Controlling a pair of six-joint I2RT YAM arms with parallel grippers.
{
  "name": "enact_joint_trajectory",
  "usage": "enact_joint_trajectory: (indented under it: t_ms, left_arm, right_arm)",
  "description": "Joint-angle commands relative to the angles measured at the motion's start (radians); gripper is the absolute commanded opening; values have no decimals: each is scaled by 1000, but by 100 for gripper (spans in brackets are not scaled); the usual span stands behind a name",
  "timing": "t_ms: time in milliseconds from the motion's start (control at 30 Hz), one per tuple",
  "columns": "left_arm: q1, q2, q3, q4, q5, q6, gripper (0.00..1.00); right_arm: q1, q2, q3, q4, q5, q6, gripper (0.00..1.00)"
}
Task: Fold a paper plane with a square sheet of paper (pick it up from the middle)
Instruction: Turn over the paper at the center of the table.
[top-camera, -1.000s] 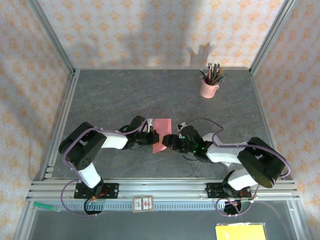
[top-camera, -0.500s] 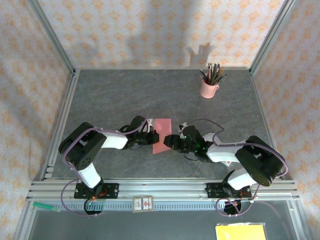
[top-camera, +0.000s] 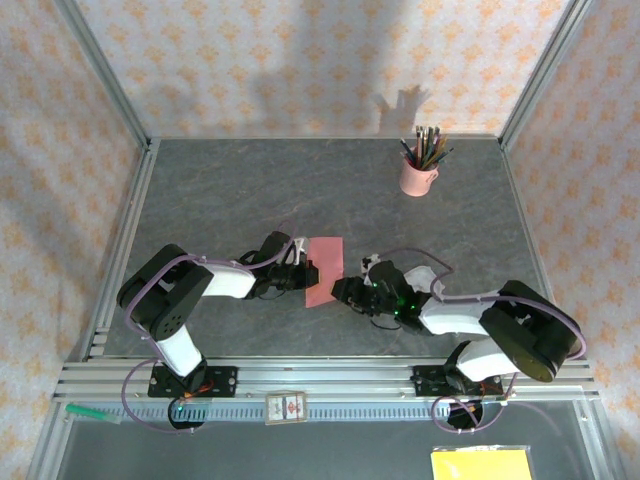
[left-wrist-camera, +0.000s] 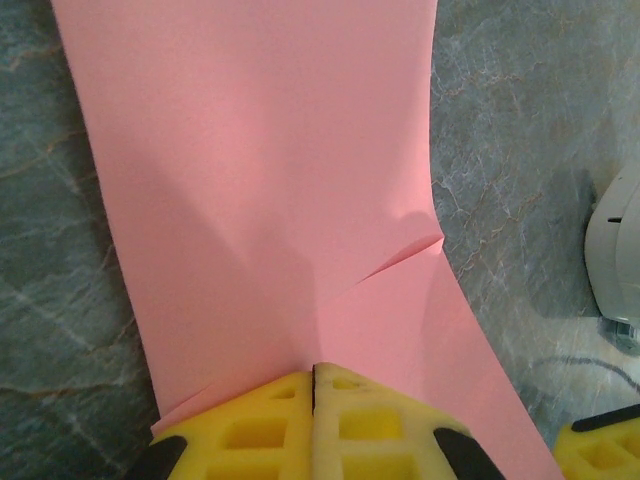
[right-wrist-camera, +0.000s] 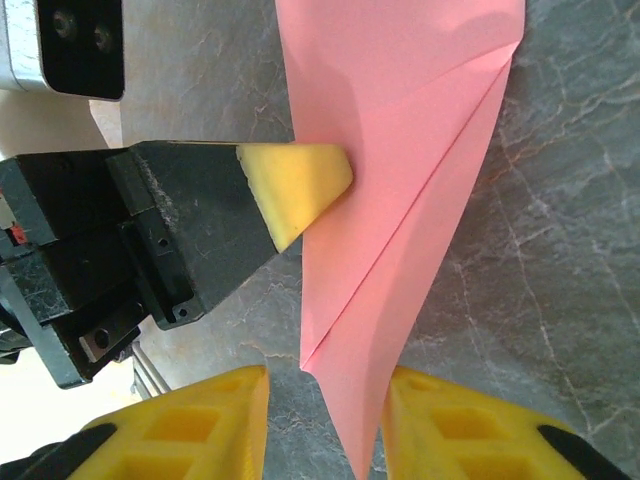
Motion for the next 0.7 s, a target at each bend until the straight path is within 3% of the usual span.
enact_joint_trajectory:
  t_ms: [0,400,567,667]
  left_arm:
    - [6,7,-12,-85,-15,20,7]
    - [6,-13,7,-83,1,-1,8]
    - [6,-61,36,-26,51,-74,17]
    - [8,-99,66,7,78,-117,25]
  right_arm:
    - [13,-14,-15,16,50,26,32]
    - [25,4,-3,-39,101,7,10]
    - [25,-10,24,-112,133,-45,0]
    - [18,-29,71,-207,148,-122,0]
